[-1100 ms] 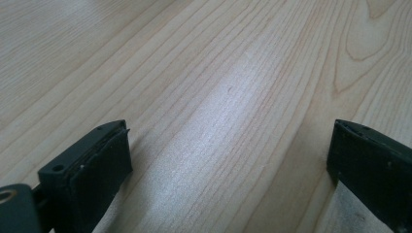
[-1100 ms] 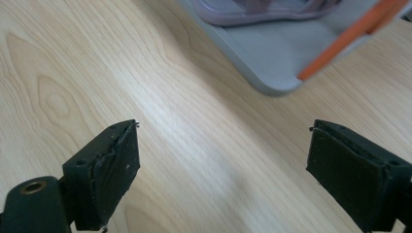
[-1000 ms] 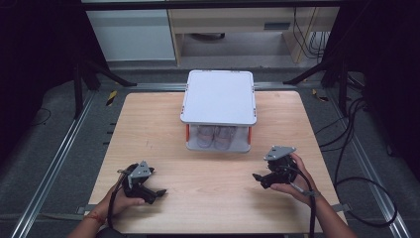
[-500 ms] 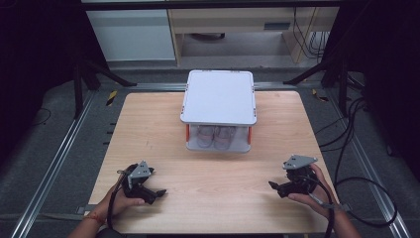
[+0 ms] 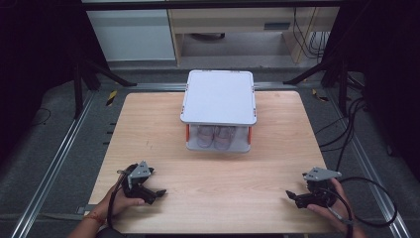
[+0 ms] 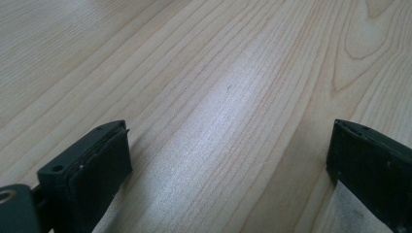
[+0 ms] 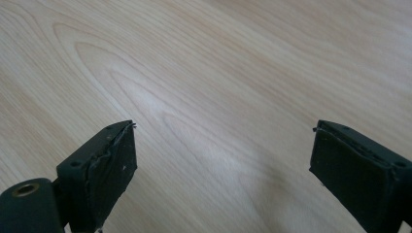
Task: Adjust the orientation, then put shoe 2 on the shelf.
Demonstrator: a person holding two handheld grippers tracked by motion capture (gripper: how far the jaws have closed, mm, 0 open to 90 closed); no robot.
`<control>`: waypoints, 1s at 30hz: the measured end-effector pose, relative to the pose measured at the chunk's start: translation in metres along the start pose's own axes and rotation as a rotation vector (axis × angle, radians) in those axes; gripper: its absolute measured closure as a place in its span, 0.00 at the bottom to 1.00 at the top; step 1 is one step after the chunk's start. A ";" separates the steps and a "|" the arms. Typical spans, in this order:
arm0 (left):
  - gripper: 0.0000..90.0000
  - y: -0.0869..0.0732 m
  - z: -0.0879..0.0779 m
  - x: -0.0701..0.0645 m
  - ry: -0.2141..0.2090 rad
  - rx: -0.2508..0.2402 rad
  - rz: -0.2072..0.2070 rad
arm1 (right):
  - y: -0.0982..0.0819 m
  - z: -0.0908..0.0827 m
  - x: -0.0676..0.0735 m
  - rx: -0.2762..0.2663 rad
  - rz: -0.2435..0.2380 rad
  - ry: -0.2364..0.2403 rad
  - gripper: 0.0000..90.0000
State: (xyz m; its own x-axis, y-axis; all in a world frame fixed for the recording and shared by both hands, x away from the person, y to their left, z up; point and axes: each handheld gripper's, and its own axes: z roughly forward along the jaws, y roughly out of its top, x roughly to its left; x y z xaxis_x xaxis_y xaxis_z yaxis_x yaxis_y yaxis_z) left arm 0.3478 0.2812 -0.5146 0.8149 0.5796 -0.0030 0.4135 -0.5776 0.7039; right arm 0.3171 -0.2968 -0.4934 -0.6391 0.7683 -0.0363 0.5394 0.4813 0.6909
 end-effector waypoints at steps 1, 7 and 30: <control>0.01 0.000 0.000 0.000 0.000 0.000 0.000 | -0.004 -0.001 -0.001 0.003 0.008 -0.003 0.11; 0.01 0.000 0.000 0.000 0.002 0.000 0.000 | -0.022 -0.004 -0.005 -0.016 0.064 -0.012 0.10; 0.01 -0.001 -0.001 0.000 0.003 0.002 0.001 | -0.034 0.000 -0.003 -0.037 0.110 -0.051 0.07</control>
State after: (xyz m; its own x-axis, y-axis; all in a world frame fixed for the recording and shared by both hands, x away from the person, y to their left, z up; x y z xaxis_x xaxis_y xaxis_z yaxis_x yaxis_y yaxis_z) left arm 0.3470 0.2817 -0.5145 0.8142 0.5806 0.0003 0.4131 -0.5795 0.7025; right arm 0.3009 -0.3158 -0.5165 -0.5483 0.8362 0.0049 0.5831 0.3781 0.7191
